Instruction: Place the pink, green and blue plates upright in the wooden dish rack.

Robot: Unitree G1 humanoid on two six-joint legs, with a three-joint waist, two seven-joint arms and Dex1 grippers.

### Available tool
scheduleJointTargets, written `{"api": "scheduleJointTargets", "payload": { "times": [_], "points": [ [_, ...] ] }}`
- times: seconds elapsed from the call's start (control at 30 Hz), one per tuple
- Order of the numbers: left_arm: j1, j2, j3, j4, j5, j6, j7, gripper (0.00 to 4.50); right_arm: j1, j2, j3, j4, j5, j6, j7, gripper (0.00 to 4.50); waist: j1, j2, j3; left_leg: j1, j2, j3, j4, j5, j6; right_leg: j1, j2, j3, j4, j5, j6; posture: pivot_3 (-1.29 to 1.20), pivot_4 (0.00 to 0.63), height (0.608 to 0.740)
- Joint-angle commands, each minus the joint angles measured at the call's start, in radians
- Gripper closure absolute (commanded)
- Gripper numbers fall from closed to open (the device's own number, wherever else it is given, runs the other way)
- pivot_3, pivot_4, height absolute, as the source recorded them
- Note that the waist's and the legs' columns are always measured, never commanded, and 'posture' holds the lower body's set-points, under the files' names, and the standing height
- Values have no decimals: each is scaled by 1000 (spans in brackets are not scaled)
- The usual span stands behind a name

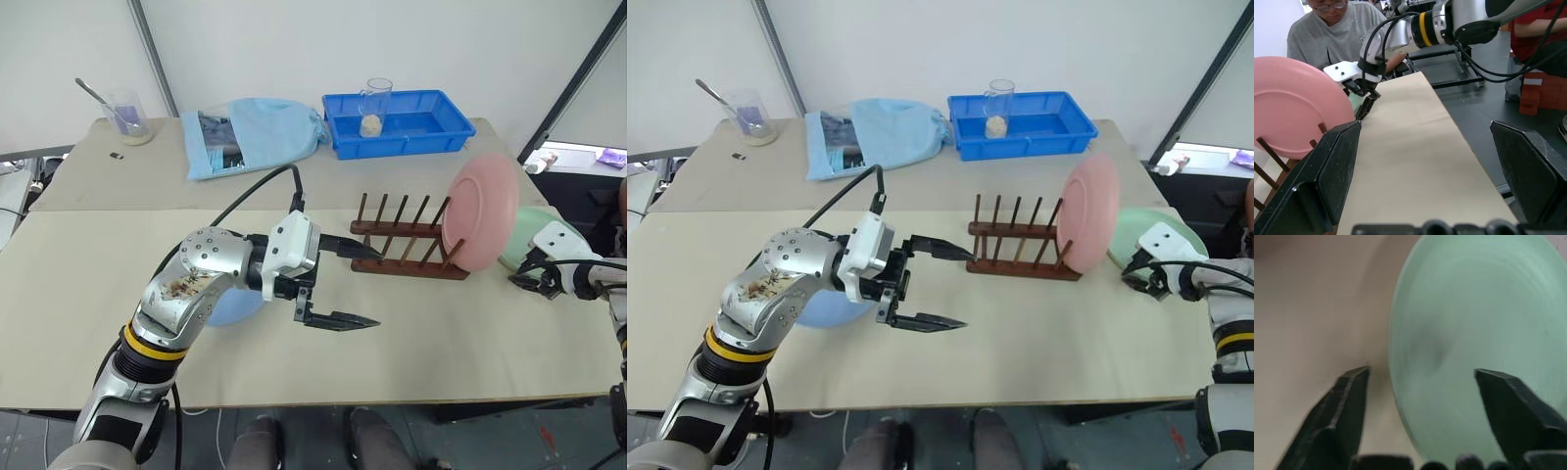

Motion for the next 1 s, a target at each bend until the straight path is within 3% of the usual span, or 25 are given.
{"api": "scheduleJointTargets", "payload": {
  "times": [0.03, 0.23, 0.27, 0.5, 0.7, 0.83, 1.0],
  "points": [
    [1, 8, 14, -37, -15, -13, -2, 0, -21, -2, -12, 38, -12, -8, -10, 2254, 0, 0, 0, 0, 0, 0, 0, 0, 0, 0, 0, 1, 0, 0, 0, 0, 150, 737],
    [-4, 3, 10, -25, -6, -21, 1, 0, -19, 9, -16, 57, -16, -24, -9, 4315, 0, 0, 0, 1, -1, 1, 1, 0, 0, 1, 0, 3, 0, 1, 1, 0, 150, 737],
    [-6, 2, 10, -22, -5, -22, 1, 0, -16, 9, -20, 54, -13, -23, -8, 4468, 0, 0, 0, 2, -1, 1, 1, 0, 0, 2, 0, 4, 0, 1, 2, 0, 150, 737],
    [6, 30, 63, -2, -7, -8, 26, 0, 3, -50, -105, -47, 3, -42, -130, 4468, 2, 0, 0, 1, -1, 1, 1, 0, 0, 1, 0, 4, 0, 1, 2, 0, 150, 737],
    [67, 110, 157, -25, -29, 45, 71, 0, -6, -114, -220, -442, 44, -60, -187, 4468, -13, 4, 2, 0, -1, 3, -1, 0, 0, -2, 0, 5, 1, 0, 2, 0, 150, 737],
    [88, 138, 184, -32, -34, 58, 86, 0, -128, -22, -277, -716, 201, 41, -169, 4468, -28, 4, 2, 2, 2, 3, -1, 0, 0, -2, 4, 6, 2, 1, 2, 0, 150, 737],
    [84, 146, 179, -21, -30, 48, 83, 0, -189, 148, -337, -1025, 559, 357, -145, 4468, -10, 3, 2, 2, 8, -2, -1, 0, 0, -2, 12, 5, 4, 2, 0, 0, 150, 737]
  ]
}}
